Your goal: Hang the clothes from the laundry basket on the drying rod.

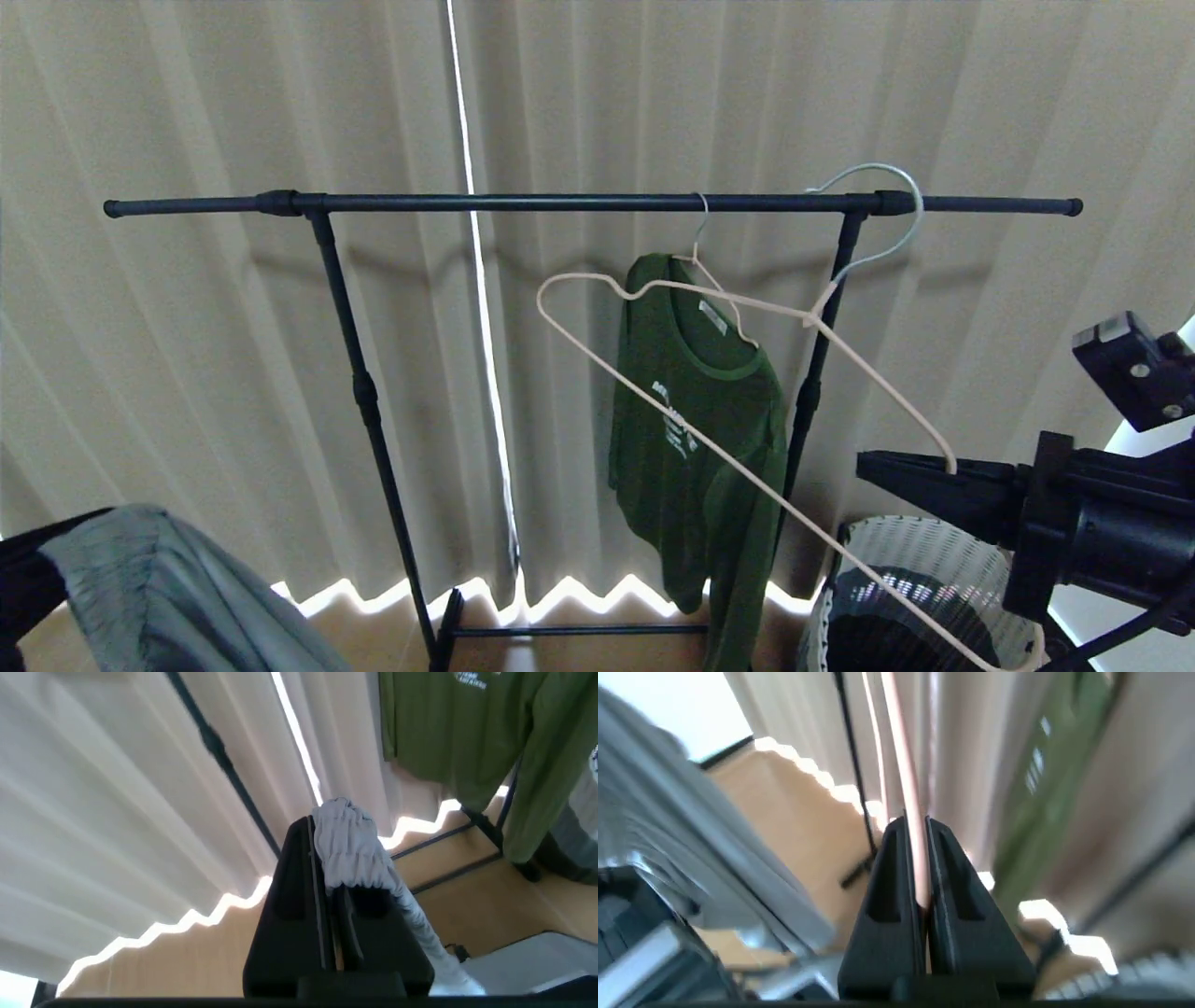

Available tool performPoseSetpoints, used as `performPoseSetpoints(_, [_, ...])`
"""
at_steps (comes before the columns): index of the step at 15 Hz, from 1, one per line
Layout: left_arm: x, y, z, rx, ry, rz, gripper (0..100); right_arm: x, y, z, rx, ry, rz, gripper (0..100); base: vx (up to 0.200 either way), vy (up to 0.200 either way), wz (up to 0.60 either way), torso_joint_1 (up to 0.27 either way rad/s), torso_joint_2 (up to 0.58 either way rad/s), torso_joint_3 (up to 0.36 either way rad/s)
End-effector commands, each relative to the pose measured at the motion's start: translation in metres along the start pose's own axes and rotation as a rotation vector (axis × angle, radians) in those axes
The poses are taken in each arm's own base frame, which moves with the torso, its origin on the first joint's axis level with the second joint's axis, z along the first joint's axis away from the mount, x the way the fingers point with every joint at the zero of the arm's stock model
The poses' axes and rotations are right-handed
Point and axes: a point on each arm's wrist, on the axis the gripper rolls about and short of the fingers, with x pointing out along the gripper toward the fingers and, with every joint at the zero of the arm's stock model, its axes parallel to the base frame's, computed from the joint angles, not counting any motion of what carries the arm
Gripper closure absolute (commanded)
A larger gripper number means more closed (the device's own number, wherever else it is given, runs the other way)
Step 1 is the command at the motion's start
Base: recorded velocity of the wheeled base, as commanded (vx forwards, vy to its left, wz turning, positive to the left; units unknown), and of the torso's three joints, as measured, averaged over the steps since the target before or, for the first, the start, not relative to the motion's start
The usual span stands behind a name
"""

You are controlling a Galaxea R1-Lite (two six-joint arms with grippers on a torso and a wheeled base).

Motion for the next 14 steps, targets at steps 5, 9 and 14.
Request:
performPoseSetpoints(5, [0.103,0.013,0.077,0.0,0.056,-0.022,100,0.023,0.032,-0.015,0.041,0.103,0.171,100,0.0,0.0,0.0,0.0,0.0,0.0])
performPoseSetpoints(9, [0.141,0.015,0.083,-0.033,0.088,0.099,100,0.018,0.056,-0.017,0.047,0.119,0.285,100,0.0,0.0,0.0,0.0,0.0,0.0])
performPoseSetpoints(14, [0.145,0.015,0.084,-0.034,0.077,0.147,100,0.021,0.069,-0.021,0.026,0.149,0.343,100,0.0,0.0,0.0,0.0,0.0,0.0])
